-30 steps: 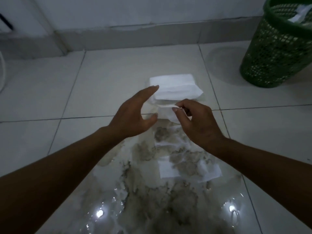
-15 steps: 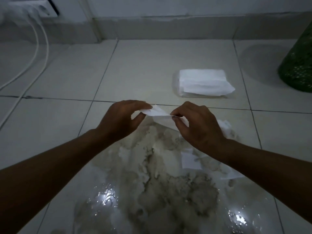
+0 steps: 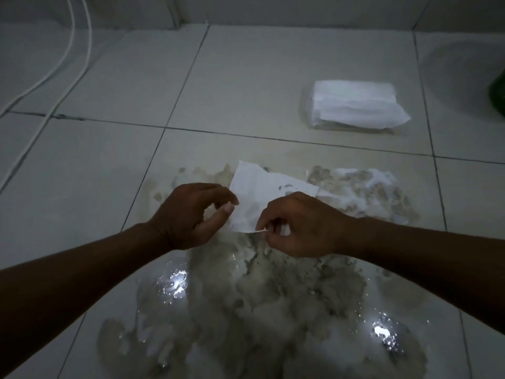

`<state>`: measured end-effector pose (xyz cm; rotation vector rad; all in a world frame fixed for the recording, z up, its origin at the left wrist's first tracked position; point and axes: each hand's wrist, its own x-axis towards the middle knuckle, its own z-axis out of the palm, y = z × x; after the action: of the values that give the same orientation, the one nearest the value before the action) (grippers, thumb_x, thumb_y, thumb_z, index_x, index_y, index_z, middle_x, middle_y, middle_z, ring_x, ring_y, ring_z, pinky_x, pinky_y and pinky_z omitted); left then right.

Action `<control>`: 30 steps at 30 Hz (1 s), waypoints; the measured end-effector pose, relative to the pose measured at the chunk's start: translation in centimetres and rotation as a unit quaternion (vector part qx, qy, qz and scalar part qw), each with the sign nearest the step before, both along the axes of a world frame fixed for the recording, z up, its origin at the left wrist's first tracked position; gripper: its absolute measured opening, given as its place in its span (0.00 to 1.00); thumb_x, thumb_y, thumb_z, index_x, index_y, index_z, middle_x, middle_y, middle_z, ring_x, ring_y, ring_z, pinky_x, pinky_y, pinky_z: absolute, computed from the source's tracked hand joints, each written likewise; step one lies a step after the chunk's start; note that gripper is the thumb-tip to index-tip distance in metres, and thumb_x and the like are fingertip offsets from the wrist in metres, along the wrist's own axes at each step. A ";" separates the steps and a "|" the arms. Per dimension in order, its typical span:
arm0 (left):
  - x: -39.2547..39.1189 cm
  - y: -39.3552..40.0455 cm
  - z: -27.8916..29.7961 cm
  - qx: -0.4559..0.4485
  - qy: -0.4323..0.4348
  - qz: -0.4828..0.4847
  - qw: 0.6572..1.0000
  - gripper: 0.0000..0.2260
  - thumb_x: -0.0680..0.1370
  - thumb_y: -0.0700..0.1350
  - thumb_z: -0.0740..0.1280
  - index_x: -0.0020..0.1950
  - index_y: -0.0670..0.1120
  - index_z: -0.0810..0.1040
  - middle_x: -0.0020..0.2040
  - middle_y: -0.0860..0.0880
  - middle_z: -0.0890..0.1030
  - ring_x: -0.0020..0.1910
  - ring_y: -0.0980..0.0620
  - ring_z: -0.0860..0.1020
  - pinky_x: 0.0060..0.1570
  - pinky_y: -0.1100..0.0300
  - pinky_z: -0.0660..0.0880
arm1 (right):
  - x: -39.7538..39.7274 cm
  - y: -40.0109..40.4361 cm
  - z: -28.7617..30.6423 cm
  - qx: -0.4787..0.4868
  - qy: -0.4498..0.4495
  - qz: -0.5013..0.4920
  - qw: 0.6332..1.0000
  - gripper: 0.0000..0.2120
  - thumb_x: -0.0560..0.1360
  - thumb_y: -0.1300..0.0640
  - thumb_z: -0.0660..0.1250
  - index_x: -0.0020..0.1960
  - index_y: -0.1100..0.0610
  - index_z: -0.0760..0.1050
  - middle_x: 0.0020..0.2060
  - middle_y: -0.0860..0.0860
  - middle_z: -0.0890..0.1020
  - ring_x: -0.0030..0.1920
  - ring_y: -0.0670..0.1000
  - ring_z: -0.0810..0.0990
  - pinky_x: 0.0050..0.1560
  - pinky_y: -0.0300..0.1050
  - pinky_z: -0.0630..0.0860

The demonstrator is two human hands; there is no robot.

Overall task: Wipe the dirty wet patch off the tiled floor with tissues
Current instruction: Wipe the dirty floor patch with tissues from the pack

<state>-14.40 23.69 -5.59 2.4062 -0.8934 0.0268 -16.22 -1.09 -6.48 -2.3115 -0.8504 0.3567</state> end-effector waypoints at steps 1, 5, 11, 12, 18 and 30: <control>0.0 -0.3 -0.2 0.006 -0.003 0.010 1.000 0.16 0.80 0.52 0.59 0.48 0.45 0.83 0.37 0.51 0.83 0.34 0.54 0.80 0.35 0.57 0.76 | 0.0 0.2 0.2 -0.003 0.018 -0.006 1.000 0.11 0.72 0.48 0.65 0.49 0.49 0.83 0.38 0.42 0.83 0.38 0.41 0.80 0.42 0.40 0.78; 0.3 -1.3 -0.8 0.025 -0.029 0.047 0.998 0.20 0.80 0.55 0.56 0.44 0.47 0.84 0.24 0.55 0.72 0.22 0.55 0.71 0.26 0.62 0.68 | 0.7 0.3 -0.1 -0.012 -0.012 -0.081 0.997 0.19 0.72 0.43 0.55 0.45 0.51 0.82 0.37 0.46 0.83 0.36 0.46 0.79 0.39 0.47 0.77; 0.1 -2.2 -4.4 0.105 -0.084 0.100 0.986 0.16 0.81 0.49 0.58 0.62 0.45 0.80 0.57 0.45 0.81 0.55 0.49 0.78 0.52 0.52 0.78 | 0.7 1.6 -4.1 -0.088 -0.188 -0.200 0.957 0.20 0.78 0.51 0.55 0.65 0.58 0.75 0.60 0.56 0.78 0.59 0.55 0.77 0.58 0.55 0.74; 0.0 -2.4 -5.2 0.120 -0.085 0.103 0.984 0.18 0.82 0.48 0.57 0.68 0.43 0.76 0.66 0.43 0.77 0.65 0.47 0.74 0.63 0.51 0.73 | 0.3 2.0 -4.9 -0.128 -0.176 -0.189 0.958 0.25 0.79 0.49 0.53 0.70 0.59 0.70 0.68 0.58 0.73 0.68 0.57 0.72 0.66 0.57 0.70; -0.1 -3.0 -7.8 0.204 -0.046 0.077 0.975 0.24 0.84 0.48 0.47 0.78 0.39 0.58 0.79 0.41 0.57 0.79 0.46 0.54 0.77 0.47 0.54 | -1.8 2.9 -7.5 -0.212 -0.139 -0.160 0.954 0.34 0.81 0.40 0.46 0.78 0.62 0.52 0.78 0.59 0.54 0.78 0.56 0.51 0.76 0.59 0.51; -0.4 -3.4 -9.0 0.236 -0.032 0.087 0.967 0.25 0.84 0.49 0.46 0.79 0.40 0.54 0.80 0.43 0.54 0.80 0.48 0.49 0.77 0.45 0.52 | -1.7 2.9 -7.9 -0.220 -0.139 -0.154 0.953 0.34 0.81 0.39 0.46 0.79 0.60 0.52 0.78 0.58 0.53 0.79 0.55 0.49 0.76 0.59 0.49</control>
<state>-14.81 20.30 -14.54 2.9376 -0.7807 -0.0466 -17.93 1.79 -14.35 -2.9106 -0.5584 0.0860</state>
